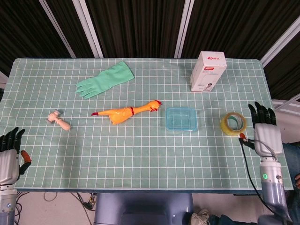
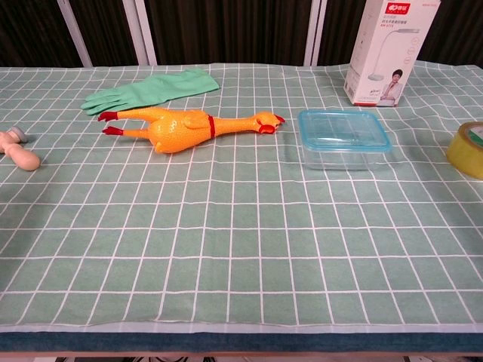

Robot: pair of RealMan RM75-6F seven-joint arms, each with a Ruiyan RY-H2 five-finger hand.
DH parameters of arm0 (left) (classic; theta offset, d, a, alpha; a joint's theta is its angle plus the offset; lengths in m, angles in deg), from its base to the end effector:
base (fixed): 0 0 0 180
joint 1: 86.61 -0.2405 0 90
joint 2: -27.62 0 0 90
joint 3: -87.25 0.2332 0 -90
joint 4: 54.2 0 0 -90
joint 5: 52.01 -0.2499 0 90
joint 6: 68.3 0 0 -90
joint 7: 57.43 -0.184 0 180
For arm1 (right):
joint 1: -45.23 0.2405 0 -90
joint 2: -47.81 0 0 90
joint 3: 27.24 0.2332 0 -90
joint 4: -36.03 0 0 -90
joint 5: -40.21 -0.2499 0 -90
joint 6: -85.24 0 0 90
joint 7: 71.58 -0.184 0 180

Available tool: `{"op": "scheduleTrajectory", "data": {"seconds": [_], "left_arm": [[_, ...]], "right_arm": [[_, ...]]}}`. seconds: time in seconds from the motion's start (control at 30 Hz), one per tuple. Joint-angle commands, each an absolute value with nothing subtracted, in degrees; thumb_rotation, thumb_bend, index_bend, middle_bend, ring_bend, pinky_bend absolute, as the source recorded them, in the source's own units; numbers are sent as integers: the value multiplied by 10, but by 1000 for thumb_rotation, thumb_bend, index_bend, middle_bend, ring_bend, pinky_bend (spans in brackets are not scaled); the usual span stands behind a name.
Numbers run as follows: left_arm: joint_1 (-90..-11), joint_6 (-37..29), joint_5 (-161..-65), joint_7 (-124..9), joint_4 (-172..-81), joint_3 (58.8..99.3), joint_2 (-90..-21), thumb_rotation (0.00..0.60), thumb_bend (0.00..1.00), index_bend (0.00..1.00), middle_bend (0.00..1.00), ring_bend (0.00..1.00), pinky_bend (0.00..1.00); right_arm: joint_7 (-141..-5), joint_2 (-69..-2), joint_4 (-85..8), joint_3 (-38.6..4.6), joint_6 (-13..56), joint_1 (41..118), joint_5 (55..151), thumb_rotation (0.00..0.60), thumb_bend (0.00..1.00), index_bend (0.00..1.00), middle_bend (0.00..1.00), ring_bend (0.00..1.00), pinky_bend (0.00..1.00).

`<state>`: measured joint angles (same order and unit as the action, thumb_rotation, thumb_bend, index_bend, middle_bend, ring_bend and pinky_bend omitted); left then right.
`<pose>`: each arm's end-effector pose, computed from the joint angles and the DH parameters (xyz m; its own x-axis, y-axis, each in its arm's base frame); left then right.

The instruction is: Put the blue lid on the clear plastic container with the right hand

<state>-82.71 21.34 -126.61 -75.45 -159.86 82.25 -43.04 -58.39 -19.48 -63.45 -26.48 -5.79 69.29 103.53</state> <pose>-0.2653 0.2175 0.0858 0.3576 -0.0236 0.9336 0.9181 0.1921 -0.3468 -0.2522 -0.2963 0.1114 0.4220 0.1078 0.9001 -0.9062 0.0793 0.4154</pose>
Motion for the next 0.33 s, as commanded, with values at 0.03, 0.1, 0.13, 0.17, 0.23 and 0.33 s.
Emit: {"op": "scheduleTrajectory", "data": {"seconds": [0.03, 0.1, 0.13, 0.17, 0.23, 0.33], "left_arm": [[-830, 218, -1285, -758, -1604, 833, -434, 600, 792, 93, 0, 0, 0], [-832, 220, -1295, -764, -1607, 840, -434, 600, 792, 93, 0, 0, 0], [-833, 220, -1298, -766, -1607, 843, -434, 600, 792, 93, 0, 0, 0], [-835, 220, -1301, -769, -1608, 846, -434, 600, 792, 93, 0, 0, 0], [-837, 222, -1307, -772, -1611, 849, -433, 600, 792, 93, 0, 0, 0], [-841, 227, -1325, -775, -1612, 858, -433, 600, 793, 93, 0, 0, 0]], "right_arm": [[-638, -203, -604, -331, -121, 611, 1116, 600, 313, 0, 0, 0, 0], [-642, -214, -582, -346, -136, 585, 1136, 600, 312, 0, 0, 0, 0], [-642, -219, -577, -349, -139, 577, 1141, 600, 312, 0, 0, 0, 0], [-644, -225, -570, -352, -143, 568, 1148, 600, 312, 0, 0, 0, 0], [-647, -236, -557, -353, -147, 555, 1160, 600, 313, 0, 0, 0, 0], [-632, -245, -546, -348, -145, 547, 1177, 600, 312, 0, 0, 0, 0]]}}
